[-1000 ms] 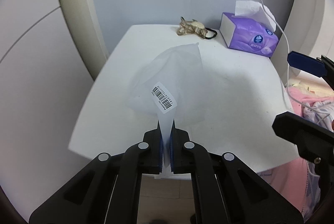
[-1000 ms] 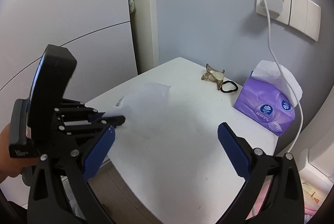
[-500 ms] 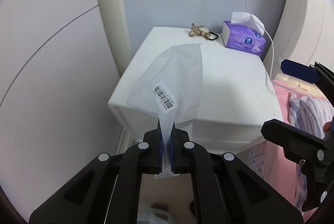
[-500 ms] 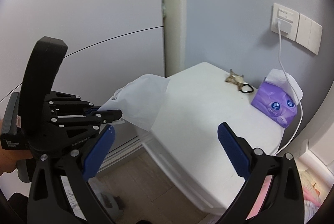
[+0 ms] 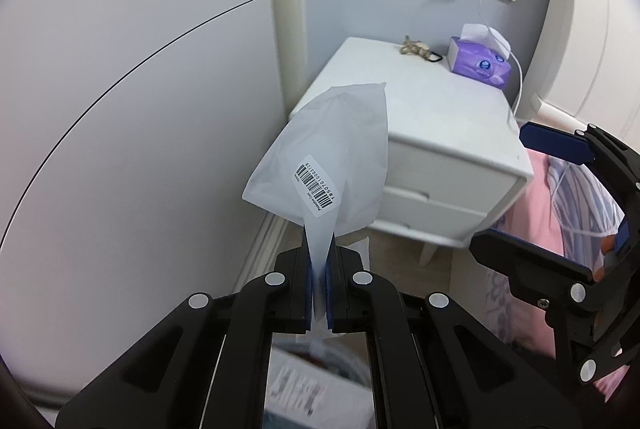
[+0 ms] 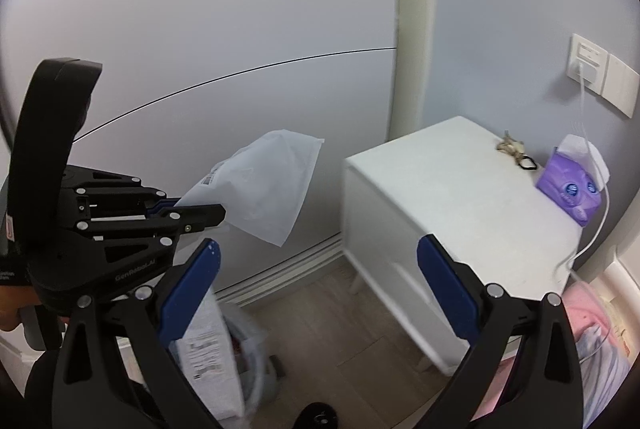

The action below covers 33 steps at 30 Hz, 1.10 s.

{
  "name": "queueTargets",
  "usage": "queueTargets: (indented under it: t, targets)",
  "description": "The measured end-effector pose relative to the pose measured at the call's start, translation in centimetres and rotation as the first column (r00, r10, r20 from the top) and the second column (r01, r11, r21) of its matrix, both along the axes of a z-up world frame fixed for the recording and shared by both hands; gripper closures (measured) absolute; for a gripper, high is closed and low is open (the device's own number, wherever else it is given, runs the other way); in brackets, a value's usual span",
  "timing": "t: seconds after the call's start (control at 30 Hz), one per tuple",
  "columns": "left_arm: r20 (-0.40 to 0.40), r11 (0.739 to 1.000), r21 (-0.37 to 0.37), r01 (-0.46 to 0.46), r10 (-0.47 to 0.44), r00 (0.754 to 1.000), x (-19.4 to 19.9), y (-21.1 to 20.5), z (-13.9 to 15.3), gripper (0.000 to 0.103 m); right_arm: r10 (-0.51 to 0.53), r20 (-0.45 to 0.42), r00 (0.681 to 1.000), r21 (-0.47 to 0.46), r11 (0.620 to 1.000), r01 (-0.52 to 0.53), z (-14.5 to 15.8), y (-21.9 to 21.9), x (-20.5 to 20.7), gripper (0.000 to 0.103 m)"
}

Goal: Collect trash
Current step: 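Lift the sheet with the left gripper and carry it over the bin, then open the left gripper to drop the sheet into the bin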

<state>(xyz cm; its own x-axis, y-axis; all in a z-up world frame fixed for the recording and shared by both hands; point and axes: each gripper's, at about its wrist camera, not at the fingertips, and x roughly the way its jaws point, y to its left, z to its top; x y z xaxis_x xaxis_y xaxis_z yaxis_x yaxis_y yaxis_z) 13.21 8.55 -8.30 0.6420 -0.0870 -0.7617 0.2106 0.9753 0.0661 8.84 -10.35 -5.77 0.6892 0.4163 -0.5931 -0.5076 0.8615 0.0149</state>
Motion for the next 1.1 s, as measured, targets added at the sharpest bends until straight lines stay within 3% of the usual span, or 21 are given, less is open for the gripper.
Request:
queueTargets:
  t: [0.57, 1.1]
  targets:
    - [-0.085, 0.977, -0.001, -0.212, 0.211, 0.974, -13.2, 9.6, -5.2, 0.1, 0.17, -0.082, 0.982, -0.043, 0.984, -0.174, -5.7, 8.1, -7.3, 0.007]
    - [-0.221, 0.956, -0.002, -0.294, 0.286, 0.932, -19.0, 12.0, -12.9, 0.1, 0.228, -0.165, 0.96, -0.085, 0.966, -0.244, -11.9, 11.8, -11.4, 0.007]
